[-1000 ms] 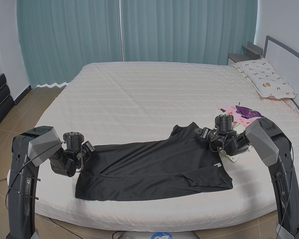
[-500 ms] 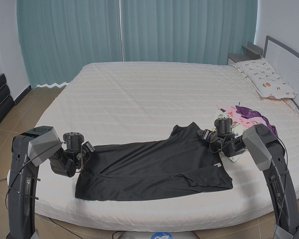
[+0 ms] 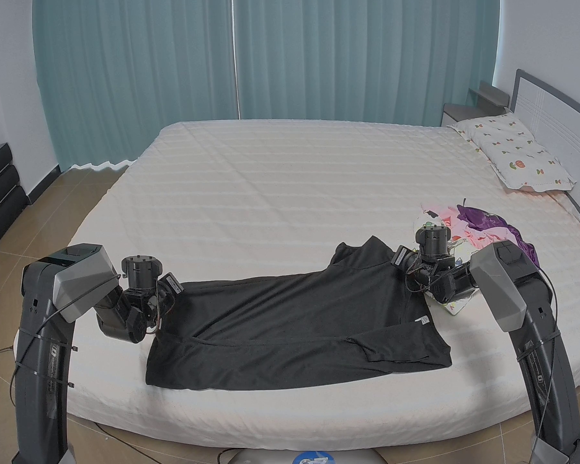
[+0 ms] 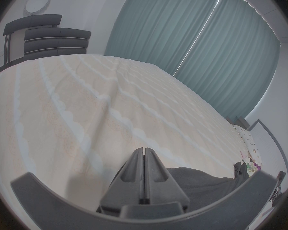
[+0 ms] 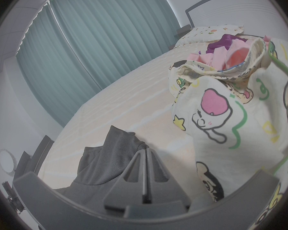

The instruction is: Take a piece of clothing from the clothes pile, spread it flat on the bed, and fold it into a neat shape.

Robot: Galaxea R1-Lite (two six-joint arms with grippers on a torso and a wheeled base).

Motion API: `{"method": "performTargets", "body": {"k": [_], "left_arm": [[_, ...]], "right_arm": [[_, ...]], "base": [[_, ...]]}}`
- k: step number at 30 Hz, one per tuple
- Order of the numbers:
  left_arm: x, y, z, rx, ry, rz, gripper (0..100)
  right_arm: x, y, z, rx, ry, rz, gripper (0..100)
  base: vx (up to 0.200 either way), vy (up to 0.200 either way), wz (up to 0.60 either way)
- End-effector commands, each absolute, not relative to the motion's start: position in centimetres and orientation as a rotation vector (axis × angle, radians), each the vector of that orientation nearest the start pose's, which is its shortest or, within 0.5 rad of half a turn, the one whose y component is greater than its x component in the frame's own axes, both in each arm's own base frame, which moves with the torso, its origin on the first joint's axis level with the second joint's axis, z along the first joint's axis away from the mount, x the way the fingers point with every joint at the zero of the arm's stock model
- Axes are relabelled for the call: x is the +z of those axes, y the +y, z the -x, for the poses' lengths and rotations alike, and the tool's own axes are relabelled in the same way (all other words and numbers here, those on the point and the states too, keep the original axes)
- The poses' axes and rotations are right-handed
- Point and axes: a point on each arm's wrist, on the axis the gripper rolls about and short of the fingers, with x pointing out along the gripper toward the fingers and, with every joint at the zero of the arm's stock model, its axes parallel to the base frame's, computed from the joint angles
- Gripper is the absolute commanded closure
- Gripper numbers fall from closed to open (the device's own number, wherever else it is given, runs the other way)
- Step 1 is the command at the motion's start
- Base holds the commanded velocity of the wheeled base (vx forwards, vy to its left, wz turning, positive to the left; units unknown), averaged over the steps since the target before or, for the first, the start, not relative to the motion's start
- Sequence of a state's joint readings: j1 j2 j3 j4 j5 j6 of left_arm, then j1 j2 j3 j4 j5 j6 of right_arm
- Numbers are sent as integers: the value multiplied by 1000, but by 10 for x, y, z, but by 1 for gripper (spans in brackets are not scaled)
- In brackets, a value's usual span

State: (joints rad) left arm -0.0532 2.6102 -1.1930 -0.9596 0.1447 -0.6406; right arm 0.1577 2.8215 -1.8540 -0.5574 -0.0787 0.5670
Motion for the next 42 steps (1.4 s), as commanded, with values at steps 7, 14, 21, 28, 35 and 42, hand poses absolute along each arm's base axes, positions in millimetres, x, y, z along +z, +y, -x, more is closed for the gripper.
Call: {"method": "performTargets", "body": {"k": [7,14,21,28,35,42], "left_arm": [[-23,-10,-455,232,322,598,100],[-12,-3,-456,227,228,610,100],[-9,-2,-454,227,228,609,100],[-6,5,-455,239,213,614,100],[-12,2,-454,237,230,610,100],[-13,1,-453,237,234,610,100]], "right_arm": [[-38,79,-522,-37,340,-519,100],[-47,79,-514,-34,349,-508,100],[-41,81,-515,-17,307,-513,100],[-47,84,-512,-16,328,-508,100],[-76,91,-503,2,411,-444,0],[-61,90,-506,41,387,-452,0]], "base": [[0,0,0],[0,0,0],[0,0,0],[0,0,0],[0,0,0],[0,0,0]]}}
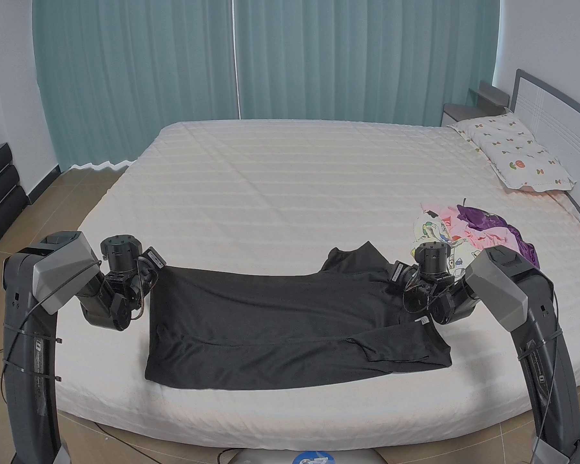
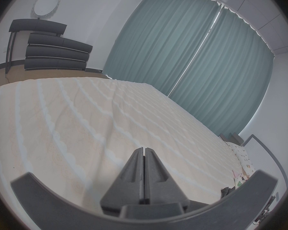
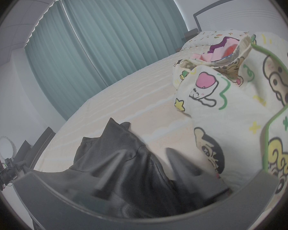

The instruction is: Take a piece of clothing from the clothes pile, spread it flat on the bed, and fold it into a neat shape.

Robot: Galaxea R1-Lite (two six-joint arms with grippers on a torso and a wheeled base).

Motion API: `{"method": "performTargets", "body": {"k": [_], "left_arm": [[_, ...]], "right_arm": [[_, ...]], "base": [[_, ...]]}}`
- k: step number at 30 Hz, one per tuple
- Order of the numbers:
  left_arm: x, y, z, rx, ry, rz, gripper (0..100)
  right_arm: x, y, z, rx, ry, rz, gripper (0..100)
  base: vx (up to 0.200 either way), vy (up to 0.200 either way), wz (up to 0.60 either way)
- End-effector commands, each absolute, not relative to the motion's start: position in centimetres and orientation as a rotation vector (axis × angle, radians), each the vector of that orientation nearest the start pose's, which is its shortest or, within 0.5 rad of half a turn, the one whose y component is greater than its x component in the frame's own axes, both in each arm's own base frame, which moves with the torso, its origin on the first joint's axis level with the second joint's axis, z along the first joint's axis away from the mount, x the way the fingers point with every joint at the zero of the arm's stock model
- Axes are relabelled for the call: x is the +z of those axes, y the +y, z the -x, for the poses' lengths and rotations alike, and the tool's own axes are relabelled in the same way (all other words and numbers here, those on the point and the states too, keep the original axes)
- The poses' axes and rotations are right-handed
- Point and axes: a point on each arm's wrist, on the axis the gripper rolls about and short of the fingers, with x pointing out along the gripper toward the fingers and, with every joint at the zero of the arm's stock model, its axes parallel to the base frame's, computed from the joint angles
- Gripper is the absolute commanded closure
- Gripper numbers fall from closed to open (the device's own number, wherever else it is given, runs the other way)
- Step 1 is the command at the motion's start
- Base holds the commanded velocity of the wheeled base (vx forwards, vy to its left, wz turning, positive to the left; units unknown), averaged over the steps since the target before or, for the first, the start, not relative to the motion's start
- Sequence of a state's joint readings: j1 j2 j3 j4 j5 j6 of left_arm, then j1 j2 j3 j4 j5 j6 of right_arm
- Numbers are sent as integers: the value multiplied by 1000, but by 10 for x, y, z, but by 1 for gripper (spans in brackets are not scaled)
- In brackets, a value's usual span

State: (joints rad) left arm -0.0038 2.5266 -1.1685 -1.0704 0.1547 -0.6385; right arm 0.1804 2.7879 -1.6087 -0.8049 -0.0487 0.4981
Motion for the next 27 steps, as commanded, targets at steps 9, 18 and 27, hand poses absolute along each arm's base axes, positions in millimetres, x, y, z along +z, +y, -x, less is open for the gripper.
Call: {"method": "performTargets", "body": {"k": [9,18,27], "left_arm": [[-16,0,-449,239,255,610,100],[-19,0,-446,243,270,608,100],[-20,-3,-445,238,276,607,100]], "right_arm": [[-16,93,-517,90,450,-457,0],[-46,96,-532,86,479,-423,0],[-54,98,-536,81,485,-420,0]], "base": [[0,0,0],[0,0,0],[0,0,0]]}}
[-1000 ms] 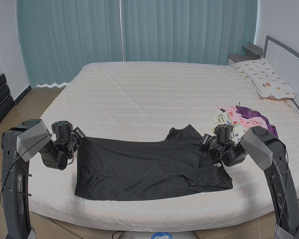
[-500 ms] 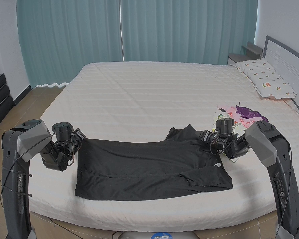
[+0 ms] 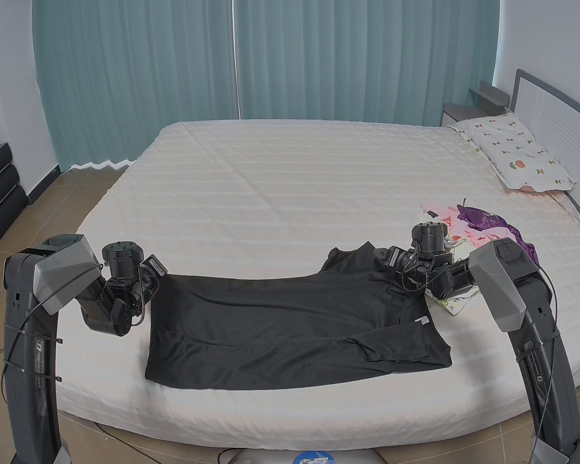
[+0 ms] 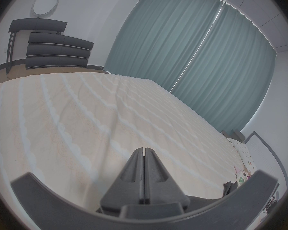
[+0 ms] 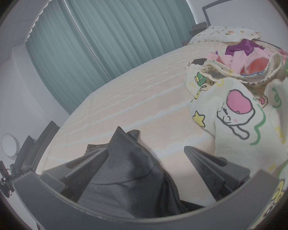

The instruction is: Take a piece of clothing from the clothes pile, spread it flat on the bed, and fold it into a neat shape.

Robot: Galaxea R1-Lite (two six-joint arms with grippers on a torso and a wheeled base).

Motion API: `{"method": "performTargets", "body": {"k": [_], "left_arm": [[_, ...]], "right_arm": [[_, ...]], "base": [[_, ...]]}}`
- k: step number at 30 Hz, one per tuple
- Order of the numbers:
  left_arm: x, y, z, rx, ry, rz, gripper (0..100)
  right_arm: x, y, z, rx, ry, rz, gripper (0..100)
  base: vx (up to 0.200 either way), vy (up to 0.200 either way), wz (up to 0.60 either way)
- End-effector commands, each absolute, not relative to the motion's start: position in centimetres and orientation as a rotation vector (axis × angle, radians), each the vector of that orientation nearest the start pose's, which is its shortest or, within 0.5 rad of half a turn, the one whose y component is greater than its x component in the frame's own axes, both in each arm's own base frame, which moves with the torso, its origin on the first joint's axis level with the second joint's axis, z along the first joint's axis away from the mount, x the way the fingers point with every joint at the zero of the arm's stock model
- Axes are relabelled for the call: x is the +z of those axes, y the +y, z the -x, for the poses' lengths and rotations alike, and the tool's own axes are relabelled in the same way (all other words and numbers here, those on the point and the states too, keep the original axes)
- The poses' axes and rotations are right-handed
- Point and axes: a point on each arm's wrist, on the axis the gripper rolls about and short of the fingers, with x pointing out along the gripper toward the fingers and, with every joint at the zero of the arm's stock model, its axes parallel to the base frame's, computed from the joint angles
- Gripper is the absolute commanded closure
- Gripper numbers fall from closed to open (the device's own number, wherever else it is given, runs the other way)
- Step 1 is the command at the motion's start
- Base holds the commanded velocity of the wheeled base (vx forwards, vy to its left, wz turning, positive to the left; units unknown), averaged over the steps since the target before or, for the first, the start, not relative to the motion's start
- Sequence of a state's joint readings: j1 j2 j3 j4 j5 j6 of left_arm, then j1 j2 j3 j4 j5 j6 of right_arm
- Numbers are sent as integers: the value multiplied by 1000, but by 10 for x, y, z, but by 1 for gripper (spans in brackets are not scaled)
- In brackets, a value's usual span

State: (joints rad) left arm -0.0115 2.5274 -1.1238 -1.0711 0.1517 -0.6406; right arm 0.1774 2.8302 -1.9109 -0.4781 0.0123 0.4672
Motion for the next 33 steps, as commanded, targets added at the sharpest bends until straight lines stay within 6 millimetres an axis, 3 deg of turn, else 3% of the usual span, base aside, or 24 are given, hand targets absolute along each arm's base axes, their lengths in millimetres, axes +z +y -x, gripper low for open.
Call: {"method": "performTargets", "body": {"k": [1,7,8,25,33], "left_arm": [[-20,-4,-445,236,279,606,100],[-21,-4,-445,236,279,606,100],[-20,-4,-445,235,277,606,100],[-19,-1,-447,238,270,610,100],[-19,-1,-446,240,271,609,100]], "right_arm": [[-53,103,-535,93,483,-419,0],[-55,117,-533,117,484,-414,0],[-56,117,-535,118,481,-416,100],[-40,107,-541,53,429,-422,100],[-44,108,-536,49,463,-406,100]], "base": [[0,0,0],[0,0,0],[0,0,0],[0,0,0],[0,0,0]]}}
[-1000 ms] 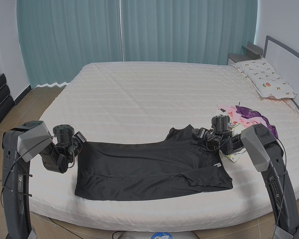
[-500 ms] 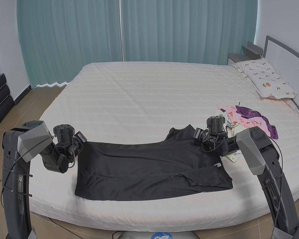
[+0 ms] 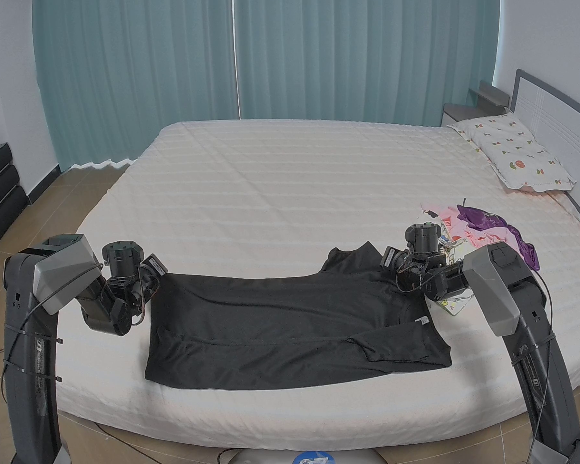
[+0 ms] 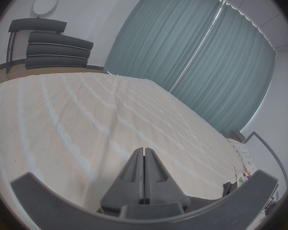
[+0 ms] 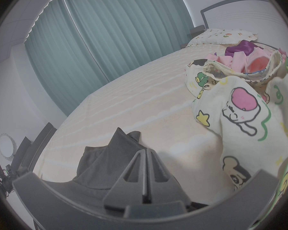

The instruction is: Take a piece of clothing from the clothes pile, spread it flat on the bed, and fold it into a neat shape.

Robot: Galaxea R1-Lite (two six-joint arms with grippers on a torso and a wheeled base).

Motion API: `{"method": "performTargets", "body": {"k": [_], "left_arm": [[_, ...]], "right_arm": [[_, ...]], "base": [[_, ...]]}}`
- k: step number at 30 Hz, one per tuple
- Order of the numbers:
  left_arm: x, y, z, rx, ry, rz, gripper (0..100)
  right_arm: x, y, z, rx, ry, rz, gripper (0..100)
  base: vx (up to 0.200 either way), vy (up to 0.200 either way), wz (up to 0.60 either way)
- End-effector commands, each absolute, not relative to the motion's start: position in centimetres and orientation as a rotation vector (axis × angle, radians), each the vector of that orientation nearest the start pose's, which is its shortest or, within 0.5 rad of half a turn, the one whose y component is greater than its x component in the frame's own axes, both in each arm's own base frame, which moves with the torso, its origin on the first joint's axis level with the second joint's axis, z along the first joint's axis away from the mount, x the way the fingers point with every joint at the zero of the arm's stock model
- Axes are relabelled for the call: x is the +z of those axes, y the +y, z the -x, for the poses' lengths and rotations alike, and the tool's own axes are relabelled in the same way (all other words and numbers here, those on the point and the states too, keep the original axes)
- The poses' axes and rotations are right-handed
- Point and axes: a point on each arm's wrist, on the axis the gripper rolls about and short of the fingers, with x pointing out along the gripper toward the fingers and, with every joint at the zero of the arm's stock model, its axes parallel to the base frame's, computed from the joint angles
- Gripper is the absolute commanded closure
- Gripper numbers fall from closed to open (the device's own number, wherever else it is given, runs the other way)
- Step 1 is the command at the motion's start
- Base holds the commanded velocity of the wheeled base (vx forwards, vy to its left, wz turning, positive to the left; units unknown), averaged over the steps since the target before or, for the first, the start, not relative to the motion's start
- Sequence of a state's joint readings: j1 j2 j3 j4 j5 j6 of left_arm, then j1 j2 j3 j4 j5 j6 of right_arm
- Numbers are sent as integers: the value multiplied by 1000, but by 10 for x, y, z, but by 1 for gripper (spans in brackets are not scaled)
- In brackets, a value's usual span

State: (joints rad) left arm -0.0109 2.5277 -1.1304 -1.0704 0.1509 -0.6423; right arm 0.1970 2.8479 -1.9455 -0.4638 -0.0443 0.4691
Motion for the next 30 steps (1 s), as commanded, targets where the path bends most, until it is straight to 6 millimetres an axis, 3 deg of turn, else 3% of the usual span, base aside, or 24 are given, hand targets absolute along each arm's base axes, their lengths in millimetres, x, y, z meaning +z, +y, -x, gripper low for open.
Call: {"method": "performTargets", "body": {"k": [1,2,19,20,24,30], "left_arm": [[-19,-1,-446,240,271,609,100],[-19,-1,-446,240,271,609,100],[-20,-1,-447,238,271,608,100],[-20,-1,-447,238,271,608,100],[-20,-1,-447,238,271,608,100],[-20,-1,-447,238,271,608,100]], "right_arm": [[-45,109,-536,50,463,-402,100],[-45,111,-536,54,454,-399,0],[-64,111,-538,59,478,-394,0],[-65,111,-538,59,482,-393,100],[-72,113,-537,60,490,-393,100],[-62,112,-540,53,461,-405,100]], "base": [[0,0,0],[0,0,0],[0,0,0],[0,0,0],[0,0,0],[0,0,0]]}}
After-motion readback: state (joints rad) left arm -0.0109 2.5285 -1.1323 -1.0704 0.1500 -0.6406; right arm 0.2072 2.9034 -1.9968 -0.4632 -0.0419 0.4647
